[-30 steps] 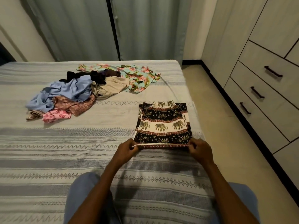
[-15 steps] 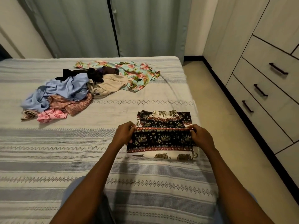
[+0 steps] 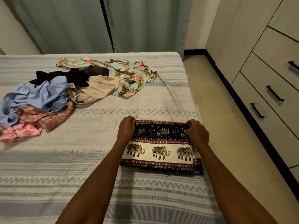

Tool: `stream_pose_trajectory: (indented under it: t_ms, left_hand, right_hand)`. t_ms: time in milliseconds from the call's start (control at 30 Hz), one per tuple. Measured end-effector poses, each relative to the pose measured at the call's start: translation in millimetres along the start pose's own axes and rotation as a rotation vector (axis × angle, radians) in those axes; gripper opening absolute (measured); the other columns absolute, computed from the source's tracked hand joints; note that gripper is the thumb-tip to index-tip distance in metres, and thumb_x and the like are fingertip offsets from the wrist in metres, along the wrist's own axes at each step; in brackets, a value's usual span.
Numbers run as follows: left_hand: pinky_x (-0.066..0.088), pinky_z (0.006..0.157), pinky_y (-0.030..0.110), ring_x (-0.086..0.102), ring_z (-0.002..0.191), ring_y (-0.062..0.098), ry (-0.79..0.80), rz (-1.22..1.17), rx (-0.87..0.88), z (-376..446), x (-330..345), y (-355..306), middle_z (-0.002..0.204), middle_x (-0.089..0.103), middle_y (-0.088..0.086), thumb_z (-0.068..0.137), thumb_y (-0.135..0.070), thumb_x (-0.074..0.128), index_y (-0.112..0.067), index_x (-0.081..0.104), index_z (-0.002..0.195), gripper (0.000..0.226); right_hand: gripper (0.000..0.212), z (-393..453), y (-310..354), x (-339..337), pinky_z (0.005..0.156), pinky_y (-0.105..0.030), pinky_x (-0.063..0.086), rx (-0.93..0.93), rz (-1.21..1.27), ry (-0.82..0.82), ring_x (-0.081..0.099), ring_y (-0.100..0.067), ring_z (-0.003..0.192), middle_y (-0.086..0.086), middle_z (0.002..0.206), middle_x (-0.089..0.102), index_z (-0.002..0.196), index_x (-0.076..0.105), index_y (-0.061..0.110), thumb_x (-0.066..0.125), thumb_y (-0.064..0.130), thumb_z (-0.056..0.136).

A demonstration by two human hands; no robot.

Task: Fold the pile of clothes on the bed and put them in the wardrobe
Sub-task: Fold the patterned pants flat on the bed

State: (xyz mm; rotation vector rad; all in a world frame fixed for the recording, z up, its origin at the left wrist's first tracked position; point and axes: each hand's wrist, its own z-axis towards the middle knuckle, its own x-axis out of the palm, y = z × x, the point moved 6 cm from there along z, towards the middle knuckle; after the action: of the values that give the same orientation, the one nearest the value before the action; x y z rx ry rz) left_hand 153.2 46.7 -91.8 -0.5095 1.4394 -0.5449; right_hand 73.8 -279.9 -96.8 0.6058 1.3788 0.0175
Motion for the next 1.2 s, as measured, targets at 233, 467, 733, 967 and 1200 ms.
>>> stream_pose_trajectory:
  t_ms: [233,467,733,967,1200]
  left_hand:
    - [0.040,0.102,0.045,0.051,0.121,0.032,-0.052,0.302,0.276,-40,19,-18,0.134,0.054,0.012,0.098,-0.025,0.056,-0.014,0.057,0.131,0.035]
    - [-0.008,0.121,0.038,0.006,0.153,0.021,0.347,0.391,0.501,-130,48,-8,0.165,0.012,0.000,0.097,-0.067,0.016,-0.026,0.024,0.156,0.072]
    - [0.030,0.115,0.051,0.030,0.147,0.032,0.368,0.641,0.550,-168,17,29,0.162,0.025,0.006,0.099,-0.058,0.031,-0.027,0.028,0.154,0.063]
    - [0.048,0.086,0.037,0.062,0.101,0.025,0.244,0.752,0.421,-174,-13,-10,0.116,0.069,0.006,0.103,-0.030,0.043,-0.015,0.060,0.123,0.030]
    - [0.053,0.071,0.035,0.063,0.082,0.024,0.108,0.184,0.170,-180,-90,15,0.097,0.064,0.004,0.096,-0.025,0.060,-0.010,0.060,0.105,0.018]
  right_hand:
    - [0.038,-20,-1,21,0.098,-0.049,0.040,-0.086,-0.058,-0.140,0.050,-0.032,0.122,-0.009,0.131,0.057,0.132,0.058,0.018,0.059,0.019,0.094]
    - [0.071,-125,47,51,0.113,-0.053,0.035,-0.510,-0.070,0.133,0.043,-0.022,0.137,-0.003,0.148,0.046,0.149,0.039,0.024,0.039,0.069,0.094]
    - [0.072,-177,-4,32,0.123,-0.048,0.013,-0.367,-0.245,0.256,0.010,-0.021,0.153,0.003,0.162,0.005,0.158,0.014,0.025,0.032,0.058,0.096]
    - [0.042,-182,17,-7,0.074,-0.038,0.055,-0.309,-0.256,0.128,0.069,-0.027,0.101,-0.005,0.127,0.068,0.132,0.061,0.020,0.059,0.007,0.092]
    - [0.037,-187,88,-30,0.062,-0.030,0.040,-0.316,-0.245,0.232,0.062,-0.025,0.082,-0.005,0.112,0.068,0.129,0.057,0.023,0.042,0.011,0.098]
